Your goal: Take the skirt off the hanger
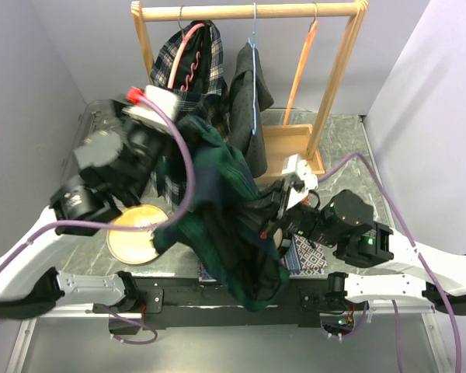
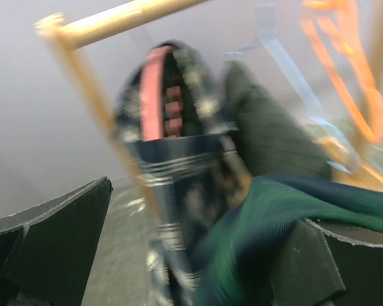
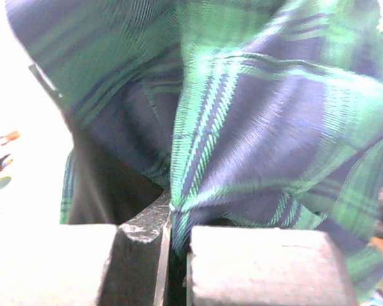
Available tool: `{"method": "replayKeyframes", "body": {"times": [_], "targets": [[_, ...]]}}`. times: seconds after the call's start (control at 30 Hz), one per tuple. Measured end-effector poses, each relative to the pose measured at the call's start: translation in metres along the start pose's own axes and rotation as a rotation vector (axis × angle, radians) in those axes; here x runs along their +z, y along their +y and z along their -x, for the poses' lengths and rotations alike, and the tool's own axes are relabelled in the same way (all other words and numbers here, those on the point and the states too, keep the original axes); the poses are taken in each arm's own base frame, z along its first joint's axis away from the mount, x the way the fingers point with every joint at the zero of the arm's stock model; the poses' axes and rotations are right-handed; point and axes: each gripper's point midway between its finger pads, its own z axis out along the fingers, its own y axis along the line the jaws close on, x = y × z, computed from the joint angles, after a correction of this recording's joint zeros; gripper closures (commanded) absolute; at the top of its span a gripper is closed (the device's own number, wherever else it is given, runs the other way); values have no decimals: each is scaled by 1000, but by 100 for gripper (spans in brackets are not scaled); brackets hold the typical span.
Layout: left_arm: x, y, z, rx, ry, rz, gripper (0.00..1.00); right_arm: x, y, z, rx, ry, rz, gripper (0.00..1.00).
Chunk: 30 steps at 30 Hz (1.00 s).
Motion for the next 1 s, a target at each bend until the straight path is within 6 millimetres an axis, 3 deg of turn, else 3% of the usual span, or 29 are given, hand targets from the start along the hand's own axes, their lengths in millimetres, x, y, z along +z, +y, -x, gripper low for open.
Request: {"method": "replayKeyframes", "body": {"times": [0.1,0.3,0.47,0.57,0.73,0.83,1.0], "targets": [[2,43,-6,-64,10,105,3,0,-4,6,-13,-3,-21,100],[-14,115,-20,-192,29,325,3,-1,-4,-4,-21,60,-21,100],[-32,163,-54,-280,112,489,3,23,5,22,-16,61,-12,100],[-42,165,-79,-319,181,491,3,45,9,46,-1,32,-20,100],[-75,132,-107,-369,231,338,3,88,10,76,52,-9,-58,100],[-104,113,-93,-381,175,212,3,114,9,85,95,-29,-82,100],[-147,85,-48,-353,25,-4,3,156,7,86,165,-26,-121,100]]}}
